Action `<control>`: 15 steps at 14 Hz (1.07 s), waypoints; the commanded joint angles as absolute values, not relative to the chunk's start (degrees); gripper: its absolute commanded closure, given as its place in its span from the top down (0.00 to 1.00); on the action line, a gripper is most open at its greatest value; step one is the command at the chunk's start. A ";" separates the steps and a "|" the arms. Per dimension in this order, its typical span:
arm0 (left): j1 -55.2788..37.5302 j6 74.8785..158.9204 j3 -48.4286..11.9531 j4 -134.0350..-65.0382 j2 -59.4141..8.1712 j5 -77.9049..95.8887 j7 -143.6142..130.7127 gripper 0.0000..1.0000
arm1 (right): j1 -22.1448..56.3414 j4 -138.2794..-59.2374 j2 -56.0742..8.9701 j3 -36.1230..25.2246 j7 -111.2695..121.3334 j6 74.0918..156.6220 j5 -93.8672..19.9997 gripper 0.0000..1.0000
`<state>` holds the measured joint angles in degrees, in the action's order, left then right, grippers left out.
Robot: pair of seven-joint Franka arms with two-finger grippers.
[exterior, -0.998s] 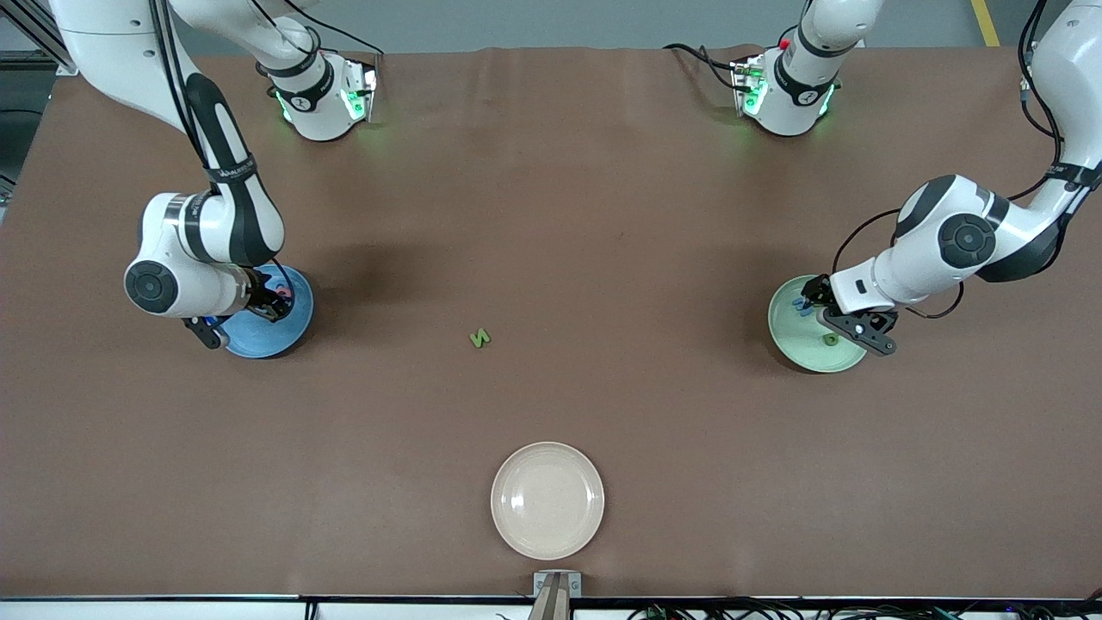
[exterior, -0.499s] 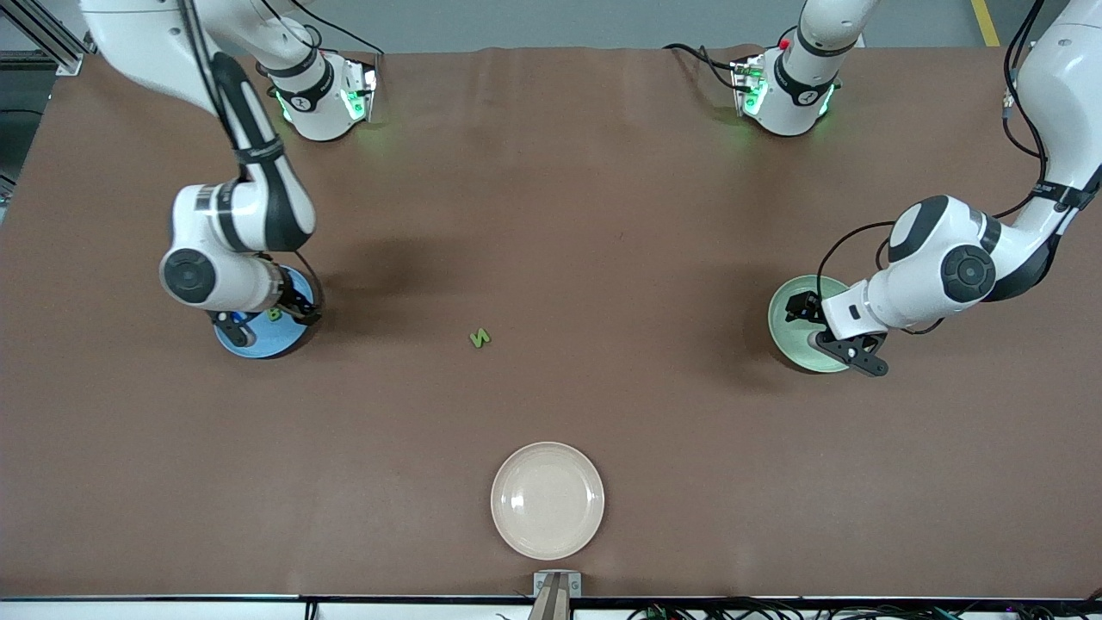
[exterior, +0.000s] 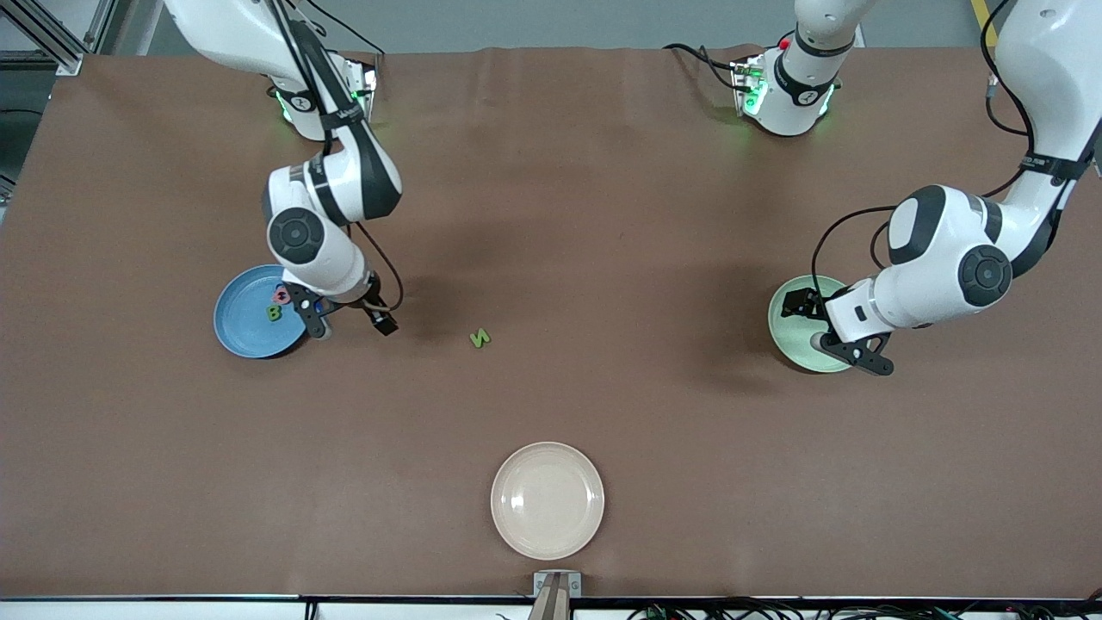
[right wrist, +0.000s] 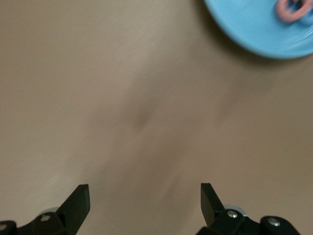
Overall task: Sort uppercase to blue plate, lowercase to green plate
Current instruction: 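Move the right gripper back over the green N on the table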
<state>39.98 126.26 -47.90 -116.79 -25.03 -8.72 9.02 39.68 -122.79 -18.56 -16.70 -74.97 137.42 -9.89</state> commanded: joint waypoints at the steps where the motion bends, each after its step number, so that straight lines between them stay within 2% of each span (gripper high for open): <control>1: 34.55 125.77 -43.08 -118.39 -18.20 -2.13 11.42 1.00 | 42.88 -120.95 -21.61 -17.23 -77.95 142.37 -13.00 1.00; 7: 34.19 125.68 -41.84 -119.26 -13.98 4.39 12.92 1.00 | 49.21 -107.68 -31.81 -17.31 -85.52 142.73 -13.62 1.00; 15: 34.63 125.51 -41.84 -120.94 -6.08 7.12 13.01 1.00 | 51.06 -106.26 -36.29 -16.88 -76.73 142.82 -13.71 0.97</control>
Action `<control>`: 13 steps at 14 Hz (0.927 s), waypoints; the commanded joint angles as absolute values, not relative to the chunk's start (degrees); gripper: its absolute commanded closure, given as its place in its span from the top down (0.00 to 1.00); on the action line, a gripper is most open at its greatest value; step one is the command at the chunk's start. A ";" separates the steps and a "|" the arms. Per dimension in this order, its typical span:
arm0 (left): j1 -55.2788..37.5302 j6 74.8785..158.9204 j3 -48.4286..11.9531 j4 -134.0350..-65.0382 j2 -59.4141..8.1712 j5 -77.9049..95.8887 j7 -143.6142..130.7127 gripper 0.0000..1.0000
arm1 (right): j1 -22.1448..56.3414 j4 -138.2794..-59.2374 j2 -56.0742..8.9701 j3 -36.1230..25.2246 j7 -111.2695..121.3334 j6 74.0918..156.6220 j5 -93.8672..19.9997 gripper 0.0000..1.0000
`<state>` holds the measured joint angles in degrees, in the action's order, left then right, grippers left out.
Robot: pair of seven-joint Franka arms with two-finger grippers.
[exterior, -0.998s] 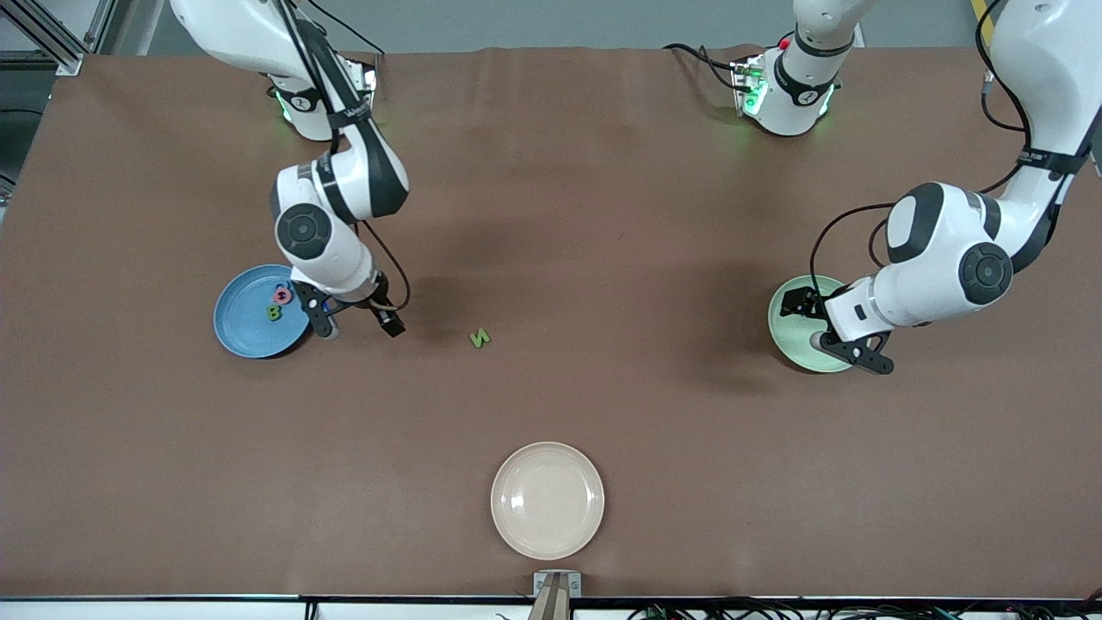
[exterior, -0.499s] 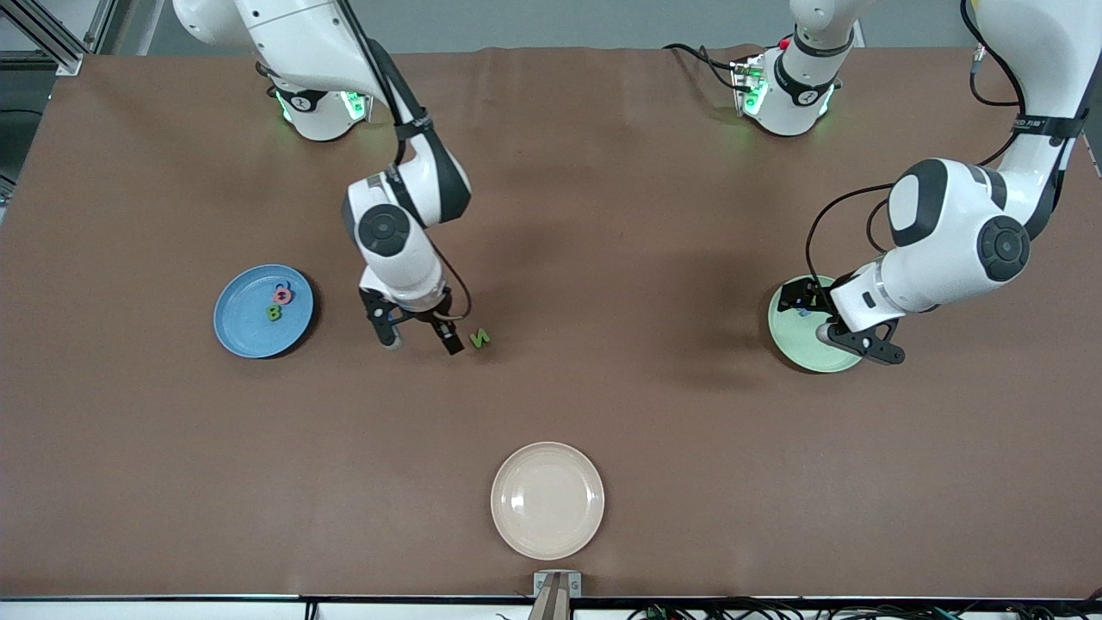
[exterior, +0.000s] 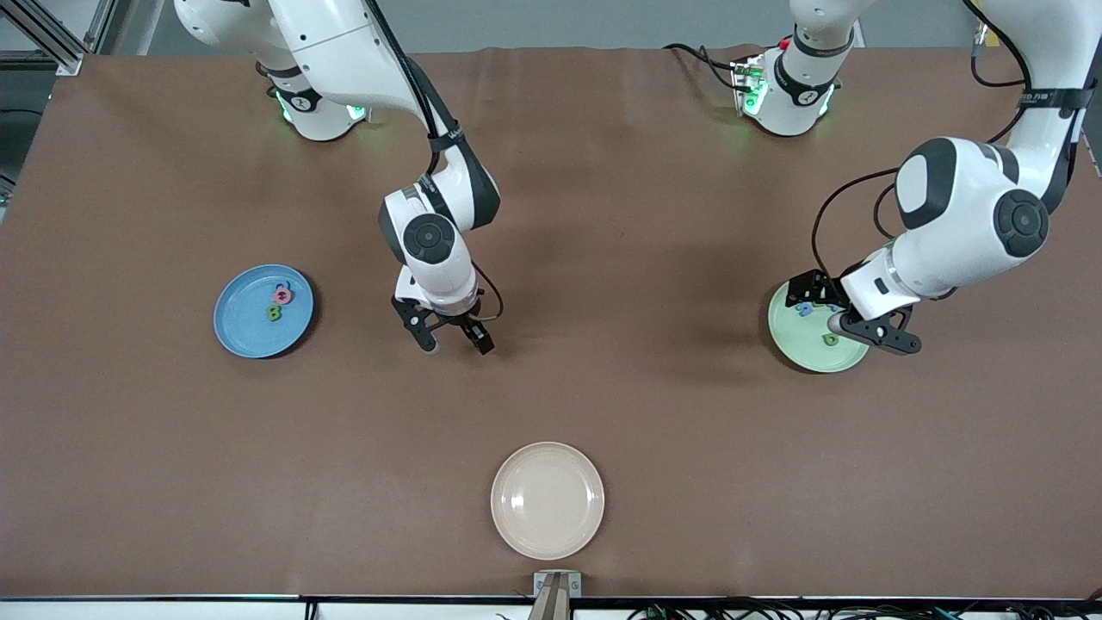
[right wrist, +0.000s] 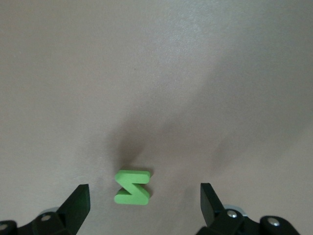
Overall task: Sort uppercase to blue plate, lowercase to green plate
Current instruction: 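Move the right gripper back over the green N on the table, then grasp the green N with the right gripper while the left gripper withdraws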
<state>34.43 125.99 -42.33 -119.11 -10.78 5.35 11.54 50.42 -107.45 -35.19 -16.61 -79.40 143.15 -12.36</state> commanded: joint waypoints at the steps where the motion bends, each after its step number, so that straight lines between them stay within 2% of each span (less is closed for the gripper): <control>1: 34.63 125.51 -41.84 -120.68 -5.54 7.03 12.49 1.00 | 50.98 -106.35 -36.39 -16.18 -76.64 142.91 -13.71 0.97; 7: 34.98 122.89 -41.93 -113.75 -4.31 6.59 9.84 1.00 | 50.54 -106.26 -37.53 -15.82 -76.29 143.00 -13.71 0.95; 13: 36.03 105.58 -39.02 -99.51 -2.29 6.24 9.93 1.00 | 50.27 -105.91 -38.67 -15.82 -76.38 145.28 -13.80 0.92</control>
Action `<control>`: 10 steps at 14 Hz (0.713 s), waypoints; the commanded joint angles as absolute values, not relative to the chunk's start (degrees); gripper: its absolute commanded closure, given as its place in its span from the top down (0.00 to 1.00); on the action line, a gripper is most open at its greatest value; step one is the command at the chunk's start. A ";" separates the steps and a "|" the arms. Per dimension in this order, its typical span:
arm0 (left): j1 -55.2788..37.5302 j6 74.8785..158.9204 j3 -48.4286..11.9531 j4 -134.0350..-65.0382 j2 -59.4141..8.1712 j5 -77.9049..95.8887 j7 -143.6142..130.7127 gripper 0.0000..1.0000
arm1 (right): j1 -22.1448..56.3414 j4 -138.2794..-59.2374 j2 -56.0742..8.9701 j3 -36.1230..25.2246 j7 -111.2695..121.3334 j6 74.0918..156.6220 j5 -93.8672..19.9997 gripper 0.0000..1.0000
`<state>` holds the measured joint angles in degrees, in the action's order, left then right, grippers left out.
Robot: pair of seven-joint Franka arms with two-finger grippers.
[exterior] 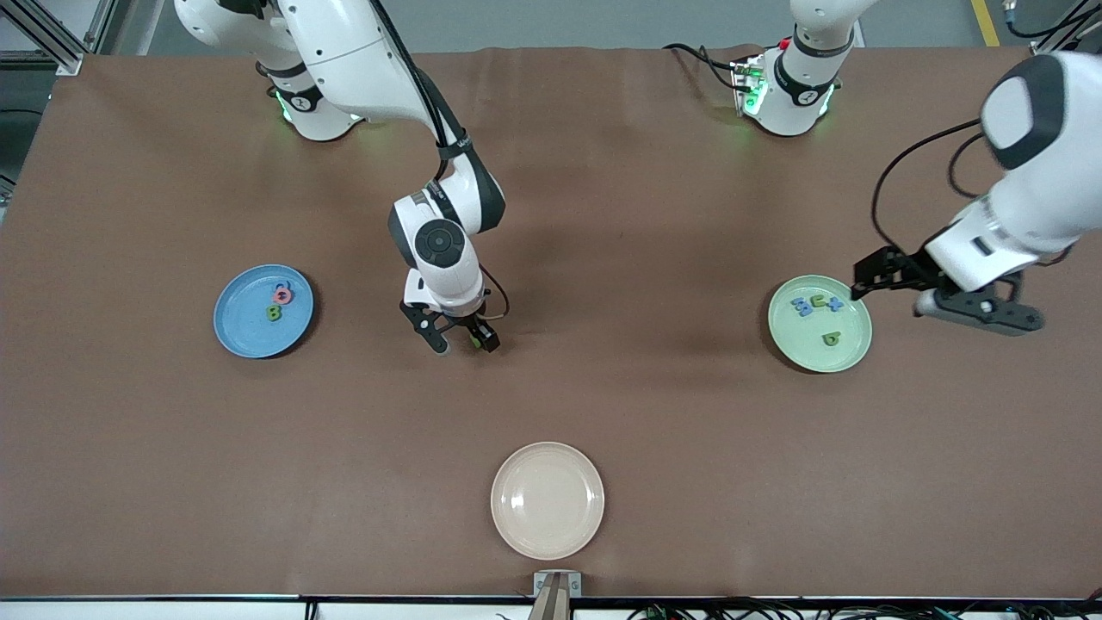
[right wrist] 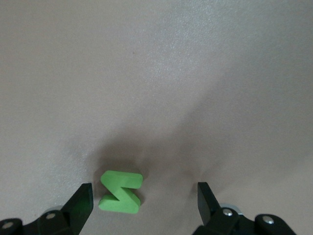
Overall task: Sort uppercase to blue plate, lowercase to green plate
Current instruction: 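Grasp the green N with the right gripper while the left gripper withdraws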
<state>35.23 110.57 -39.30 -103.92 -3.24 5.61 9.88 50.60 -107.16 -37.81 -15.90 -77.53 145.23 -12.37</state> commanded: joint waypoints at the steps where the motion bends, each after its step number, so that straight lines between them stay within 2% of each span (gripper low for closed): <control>1: 36.38 105.21 -39.02 -97.84 -1.33 3.80 9.93 1.00 | 50.27 -105.91 -38.76 -15.73 -76.38 145.28 -13.80 0.90; 3: 36.39 105.21 -39.02 -97.12 -0.62 2.11 9.67 1.00 | 50.36 -105.91 -39.02 -15.73 -76.38 146.16 -13.80 0.87; 5: 36.65 104.16 -38.94 -96.16 -0.79 2.64 7.49 1.00 | 50.62 -105.91 -39.29 -15.73 -76.38 147.21 -13.80 0.77; 10: 36.56 103.89 -39.02 -91.77 -1.67 2.64 5.71 1.00 | 50.45 -105.91 -39.46 -15.73 -76.38 147.22 -13.71 0.46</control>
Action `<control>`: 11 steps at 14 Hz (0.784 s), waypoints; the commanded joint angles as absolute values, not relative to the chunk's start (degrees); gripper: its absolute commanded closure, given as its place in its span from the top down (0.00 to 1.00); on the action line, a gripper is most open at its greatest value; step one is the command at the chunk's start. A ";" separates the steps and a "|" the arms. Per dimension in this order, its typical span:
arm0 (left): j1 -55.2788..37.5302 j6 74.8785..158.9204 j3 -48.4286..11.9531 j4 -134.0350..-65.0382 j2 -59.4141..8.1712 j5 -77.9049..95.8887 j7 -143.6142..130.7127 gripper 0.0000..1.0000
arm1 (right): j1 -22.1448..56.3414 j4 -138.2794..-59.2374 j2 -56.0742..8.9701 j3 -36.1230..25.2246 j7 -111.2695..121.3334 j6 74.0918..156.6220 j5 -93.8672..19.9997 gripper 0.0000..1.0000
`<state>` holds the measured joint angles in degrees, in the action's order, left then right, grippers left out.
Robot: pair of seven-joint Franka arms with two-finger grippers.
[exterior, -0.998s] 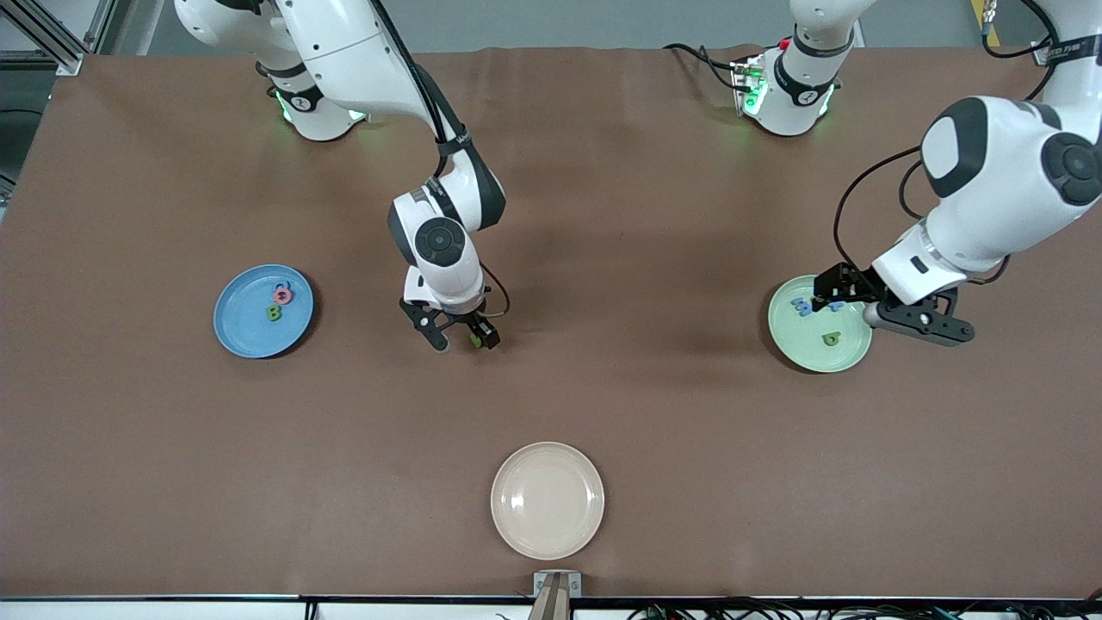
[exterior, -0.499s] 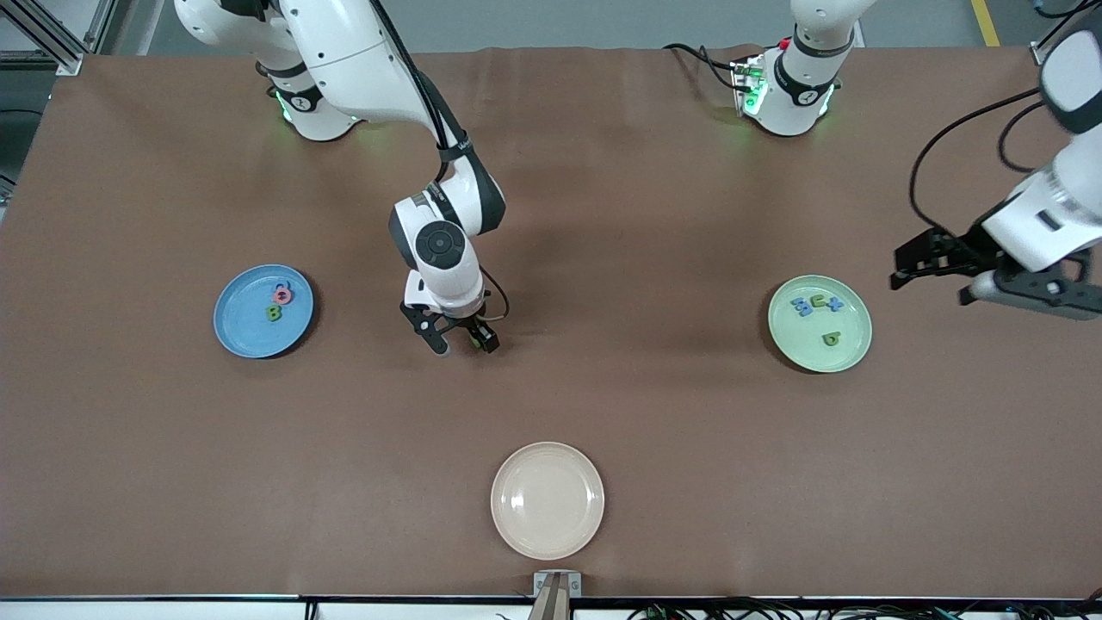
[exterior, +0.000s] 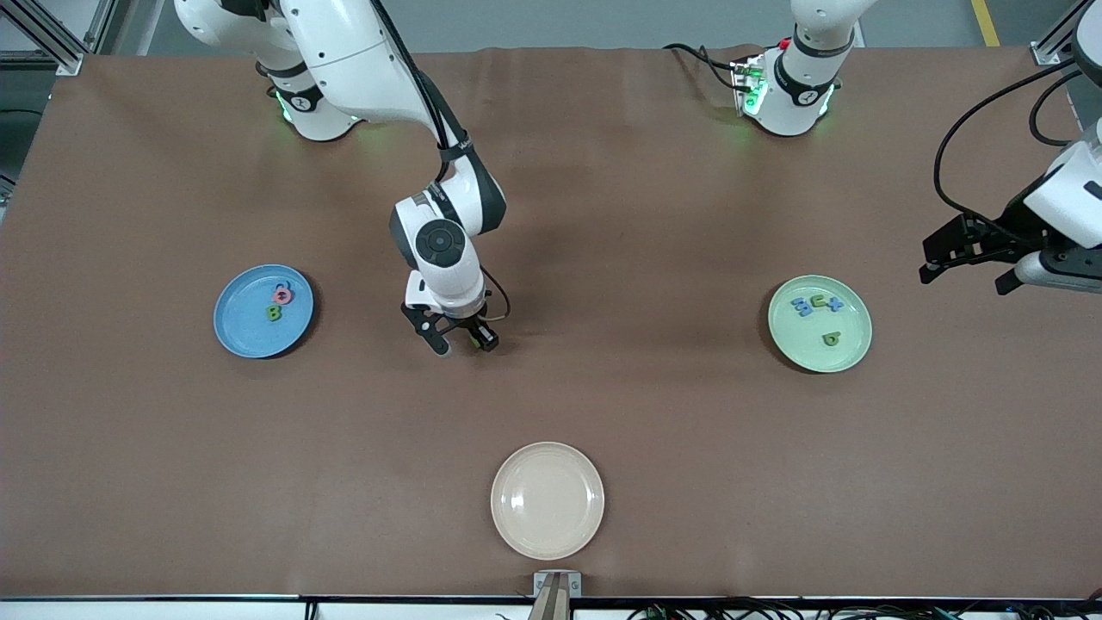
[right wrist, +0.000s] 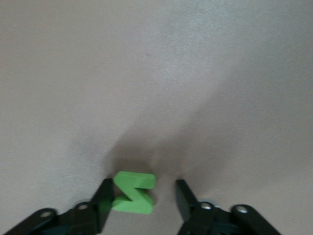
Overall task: Sort uppercase to blue plate, lowercase to green plate
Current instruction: 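Grasp the green N with the right gripper while the left gripper withdraws, then carry the green N over the blue plate and open the right gripper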
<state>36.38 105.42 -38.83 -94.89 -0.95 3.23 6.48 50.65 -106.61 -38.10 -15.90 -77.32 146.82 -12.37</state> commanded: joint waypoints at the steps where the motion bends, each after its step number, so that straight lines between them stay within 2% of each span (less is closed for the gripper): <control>1: 36.56 103.89 -39.02 -90.97 -2.19 2.64 5.71 1.00 | 50.36 -105.91 -39.46 -15.73 -76.46 147.13 -13.71 0.37; 5: 36.56 103.89 -39.02 -90.70 -2.46 2.64 5.71 1.00 | 50.54 -106.00 -39.46 -15.82 -76.20 146.61 -13.54 0.03; 8: 36.47 103.89 -39.11 -90.79 -2.55 2.64 5.71 1.00 | 49.40 -107.22 -38.50 -16.00 -69.90 144.77 -13.27 0.01; 11: 36.56 103.89 -39.11 -90.70 -2.81 2.64 5.80 1.00 | 45.72 -107.58 -34.21 -17.05 -62.60 133.28 -13.10 0.01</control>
<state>36.48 105.37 -38.77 -92.31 -1.97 3.23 6.46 49.34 -106.08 -37.14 -17.02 -68.18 139.30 -12.38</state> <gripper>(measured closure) 0.000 0.648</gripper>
